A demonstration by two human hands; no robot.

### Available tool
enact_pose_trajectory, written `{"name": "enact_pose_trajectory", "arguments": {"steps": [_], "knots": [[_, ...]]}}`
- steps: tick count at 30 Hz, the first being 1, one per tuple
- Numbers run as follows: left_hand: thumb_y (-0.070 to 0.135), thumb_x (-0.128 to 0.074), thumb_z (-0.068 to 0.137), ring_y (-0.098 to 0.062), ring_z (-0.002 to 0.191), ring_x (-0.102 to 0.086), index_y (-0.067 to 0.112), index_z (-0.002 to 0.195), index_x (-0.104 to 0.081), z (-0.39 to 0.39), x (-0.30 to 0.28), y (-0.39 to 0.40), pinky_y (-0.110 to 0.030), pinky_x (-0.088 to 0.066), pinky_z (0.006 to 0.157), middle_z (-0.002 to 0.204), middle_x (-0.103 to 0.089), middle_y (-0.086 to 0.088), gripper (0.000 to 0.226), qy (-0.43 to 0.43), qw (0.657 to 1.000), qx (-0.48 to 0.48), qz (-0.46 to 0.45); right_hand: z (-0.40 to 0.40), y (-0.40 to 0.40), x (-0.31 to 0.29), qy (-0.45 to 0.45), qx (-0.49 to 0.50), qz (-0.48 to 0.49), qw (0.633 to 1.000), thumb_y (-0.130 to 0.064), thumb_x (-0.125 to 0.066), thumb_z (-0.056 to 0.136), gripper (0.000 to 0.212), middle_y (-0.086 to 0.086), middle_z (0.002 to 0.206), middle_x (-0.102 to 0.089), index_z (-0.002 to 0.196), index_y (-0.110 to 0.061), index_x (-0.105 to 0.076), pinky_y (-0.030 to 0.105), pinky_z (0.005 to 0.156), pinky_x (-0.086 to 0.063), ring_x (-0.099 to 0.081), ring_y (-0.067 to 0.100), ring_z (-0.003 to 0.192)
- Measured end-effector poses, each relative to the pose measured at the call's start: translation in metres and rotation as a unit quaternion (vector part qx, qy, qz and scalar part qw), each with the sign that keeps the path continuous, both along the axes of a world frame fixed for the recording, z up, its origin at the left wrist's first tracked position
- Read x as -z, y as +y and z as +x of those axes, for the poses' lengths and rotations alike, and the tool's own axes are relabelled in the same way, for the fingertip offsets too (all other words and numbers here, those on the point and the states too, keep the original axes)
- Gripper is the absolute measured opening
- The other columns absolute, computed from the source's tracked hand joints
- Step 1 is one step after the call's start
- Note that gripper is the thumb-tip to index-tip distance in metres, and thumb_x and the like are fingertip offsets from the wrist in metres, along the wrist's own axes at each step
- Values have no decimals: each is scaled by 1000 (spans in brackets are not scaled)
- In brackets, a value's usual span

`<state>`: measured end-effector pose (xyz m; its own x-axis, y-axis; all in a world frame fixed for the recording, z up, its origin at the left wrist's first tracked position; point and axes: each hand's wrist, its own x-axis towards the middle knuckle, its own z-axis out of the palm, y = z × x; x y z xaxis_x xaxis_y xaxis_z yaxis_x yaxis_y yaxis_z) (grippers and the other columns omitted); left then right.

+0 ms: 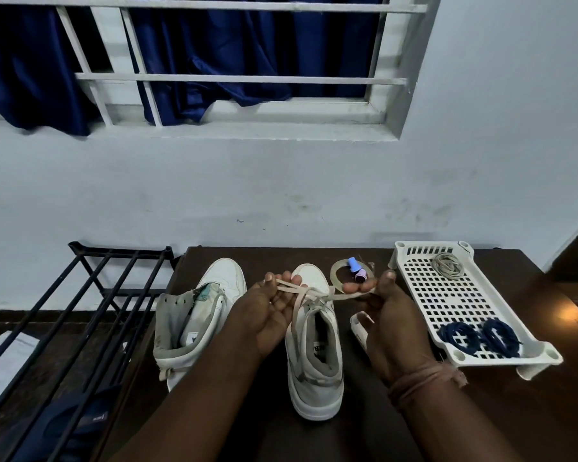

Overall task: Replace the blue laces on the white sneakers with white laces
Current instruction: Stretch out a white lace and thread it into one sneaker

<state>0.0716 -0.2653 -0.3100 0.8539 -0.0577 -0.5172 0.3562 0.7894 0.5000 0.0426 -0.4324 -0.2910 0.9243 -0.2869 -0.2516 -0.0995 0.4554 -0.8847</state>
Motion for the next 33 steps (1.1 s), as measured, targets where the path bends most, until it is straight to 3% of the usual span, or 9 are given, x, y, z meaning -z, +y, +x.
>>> {"name": "enact_pose_trajectory", "arguments": {"steps": [5, 14, 19, 21, 24, 26, 28, 31, 33], "knots": [[16, -42, 109, -21, 82, -61, 6, 88, -54, 7, 10, 6, -44, -48, 97, 87, -60, -8, 26, 54, 996, -63, -13, 0, -20, 6, 90, 18, -78, 993, -35, -38, 106, 45, 4, 65, -64, 65, -20, -49, 26, 51, -24, -41, 10, 40], [19, -39, 109, -20, 80, -60, 4, 89, -53, 13, 17, 6, -44, -44, 107, 90, -58, -8, 28, 53, 993, -109, -14, 3, -22, 8, 130, 34, -167, 977, -30, -40, 104, 46, 9, 61, -59, 65, -9, -51, 24, 44, -29, -38, 7, 28], [13, -46, 107, -21, 91, -68, 7, 106, -55, 3, 13, 3, -37, -55, 87, 104, -68, -12, 11, -17, 985, -59, 160, -1, -16, 9, 71, -66, -288, 953, -34, -59, 97, 32, 14, 72, -69, 74, -12, -66, 31, 60, -43, -54, 16, 55], [1, -53, 99, -21, 96, -68, 17, 112, -58, 1, 12, 3, -36, -54, 86, 114, -69, -11, 20, -85, 940, -28, 329, -1, -13, 5, 8, -81, -373, 924, -30, -68, 90, 12, -1, 92, -69, 99, -21, -69, 31, 77, -49, -63, 10, 80], [0, -52, 82, -13, 112, -63, 45, 120, -62, 3, 10, 6, -39, -51, 97, 126, -67, 7, 60, -241, 809, 57, 534, 3, -12, 0, -145, -104, -501, 847, -23, -66, 83, 33, -12, 112, -65, 116, -29, -68, 26, 95, -48, -58, -1, 108], [14, -52, 80, 0, 134, -45, 52, 121, -63, 1, 9, 0, -49, -25, 121, 134, -61, 17, 57, -320, 706, 144, 615, 1, -11, -5, -175, -171, -565, 788, -26, -67, 87, 24, -17, 107, -68, 109, -31, -71, 9, 100, -33, -51, -16, 107], [26, -51, 94, 5, 136, -40, 50, 126, -60, -3, 9, -6, -55, 3, 123, 136, -59, 22, 41, -313, 626, 209, 683, 2, -12, -3, -155, -206, -644, 721, -38, -66, 90, 16, -16, 98, -70, 105, -34, -69, -2, 90, -19, -55, -12, 100], [35, -47, 103, 3, 123, -53, 48, 124, -62, -11, 16, -10, -55, 10, 120, 120, -67, 23, 29, -304, 555, 208, 746, 2, -13, 0, -70, -226, -706, 668, -53, -57, 90, 21, -11, 83, -68, 89, -32, -62, 32, 92, -29, -61, 8, 95], [42, -50, 101, 1, 119, -54, 47, 118, -66, -10, 17, -10, -49, 4, 119, 113, -69, 20, 24, -297, 525, 180, 777, 4, -15, 1, -34, -231, -713, 661, -50, -53, 94, 35, -7, 68, -59, 68, -25, -53, 37, 82, -32, -60, 14, 85]]}}
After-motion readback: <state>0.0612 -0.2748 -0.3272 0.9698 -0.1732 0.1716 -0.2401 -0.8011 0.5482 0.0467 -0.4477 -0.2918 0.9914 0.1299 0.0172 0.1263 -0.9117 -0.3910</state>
